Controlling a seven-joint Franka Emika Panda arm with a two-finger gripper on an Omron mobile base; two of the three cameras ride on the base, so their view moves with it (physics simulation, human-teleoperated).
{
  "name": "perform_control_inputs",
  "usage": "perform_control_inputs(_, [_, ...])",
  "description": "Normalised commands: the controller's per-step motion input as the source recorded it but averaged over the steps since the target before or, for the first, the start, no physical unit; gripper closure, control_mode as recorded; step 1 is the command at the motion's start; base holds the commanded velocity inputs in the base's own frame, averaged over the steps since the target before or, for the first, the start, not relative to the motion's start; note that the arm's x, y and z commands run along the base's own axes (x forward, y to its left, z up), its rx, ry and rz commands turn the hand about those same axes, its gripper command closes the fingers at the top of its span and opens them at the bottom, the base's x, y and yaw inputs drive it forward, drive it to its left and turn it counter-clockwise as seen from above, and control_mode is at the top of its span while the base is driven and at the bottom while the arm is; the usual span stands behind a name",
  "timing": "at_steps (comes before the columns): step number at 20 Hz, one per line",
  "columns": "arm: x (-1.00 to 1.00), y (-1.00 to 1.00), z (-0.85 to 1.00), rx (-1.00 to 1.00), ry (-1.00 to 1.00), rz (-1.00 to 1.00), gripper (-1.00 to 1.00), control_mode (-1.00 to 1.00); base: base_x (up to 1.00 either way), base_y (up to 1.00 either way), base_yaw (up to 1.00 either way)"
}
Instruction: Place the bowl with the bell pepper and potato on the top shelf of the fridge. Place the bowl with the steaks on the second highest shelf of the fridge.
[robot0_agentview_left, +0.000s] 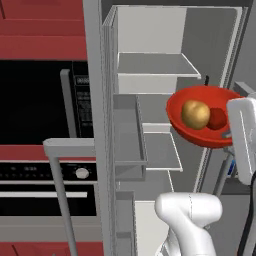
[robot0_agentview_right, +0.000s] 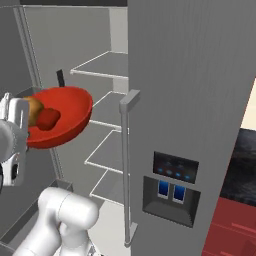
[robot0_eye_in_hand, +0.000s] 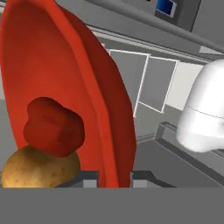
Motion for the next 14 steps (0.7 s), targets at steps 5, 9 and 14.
perform_control_inputs(5, [0.06,0.04,0.54,0.22,-0.02,0.0,1.0,-1.0,0.0,0.0,0.0])
perform_control_inputs(9, [0.26,-0.06,0.36,-0.01,-0.11,0.02,1.0,-1.0,0.0,0.0,0.0])
perform_control_inputs(14, [0.96,0.04,-0.01,0.0,0.0,-0.02,1.0,-1.0,0.0,0.0,0.0])
